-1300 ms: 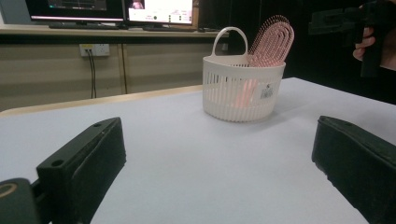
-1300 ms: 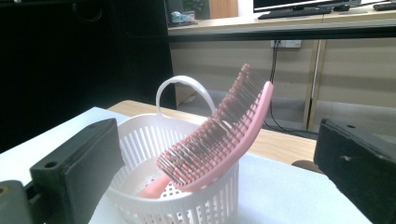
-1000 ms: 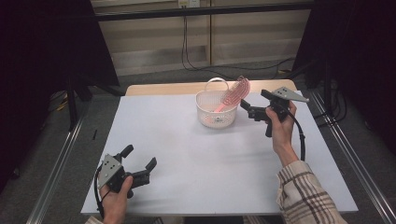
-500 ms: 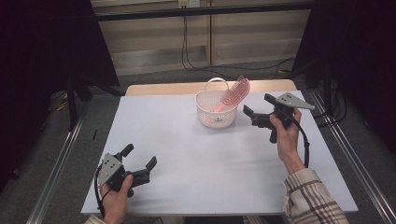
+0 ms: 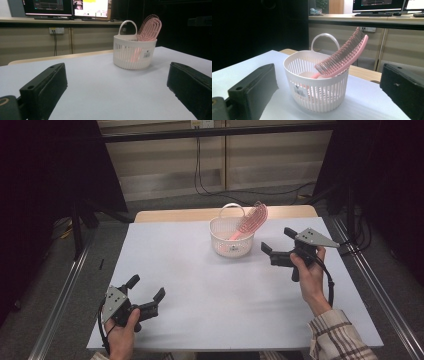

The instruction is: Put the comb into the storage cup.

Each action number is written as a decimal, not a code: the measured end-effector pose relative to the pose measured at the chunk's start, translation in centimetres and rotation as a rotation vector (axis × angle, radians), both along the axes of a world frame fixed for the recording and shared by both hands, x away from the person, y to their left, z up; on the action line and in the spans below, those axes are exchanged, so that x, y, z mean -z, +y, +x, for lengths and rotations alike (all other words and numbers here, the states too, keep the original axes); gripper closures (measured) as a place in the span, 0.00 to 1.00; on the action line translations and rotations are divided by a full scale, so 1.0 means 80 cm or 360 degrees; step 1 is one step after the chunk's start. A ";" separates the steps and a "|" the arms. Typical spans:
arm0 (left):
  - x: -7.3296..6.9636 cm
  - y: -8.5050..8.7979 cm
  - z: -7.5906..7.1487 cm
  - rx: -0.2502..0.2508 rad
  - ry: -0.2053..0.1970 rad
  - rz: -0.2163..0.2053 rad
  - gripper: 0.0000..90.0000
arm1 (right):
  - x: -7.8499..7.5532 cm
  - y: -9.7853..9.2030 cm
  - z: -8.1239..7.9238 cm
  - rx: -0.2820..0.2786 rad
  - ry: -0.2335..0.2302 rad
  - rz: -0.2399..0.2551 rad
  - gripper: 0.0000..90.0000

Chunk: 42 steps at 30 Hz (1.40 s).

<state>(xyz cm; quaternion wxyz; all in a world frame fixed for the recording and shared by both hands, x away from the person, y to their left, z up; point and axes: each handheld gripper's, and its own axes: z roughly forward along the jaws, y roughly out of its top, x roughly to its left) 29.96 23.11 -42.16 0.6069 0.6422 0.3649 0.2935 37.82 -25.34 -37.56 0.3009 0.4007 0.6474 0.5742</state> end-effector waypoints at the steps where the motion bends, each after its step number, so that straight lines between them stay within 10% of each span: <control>1: 0.000 0.000 0.000 -0.0006 0.0000 0.0001 0.03 | 0.000 -0.001 -0.002 0.0008 -0.0001 -0.0010 0.00; 42: -0.001 0.003 -0.004 -0.0082 0.0017 0.0006 0.03 | 0.033 -0.031 -0.108 0.0305 -0.0088 -0.0059 0.01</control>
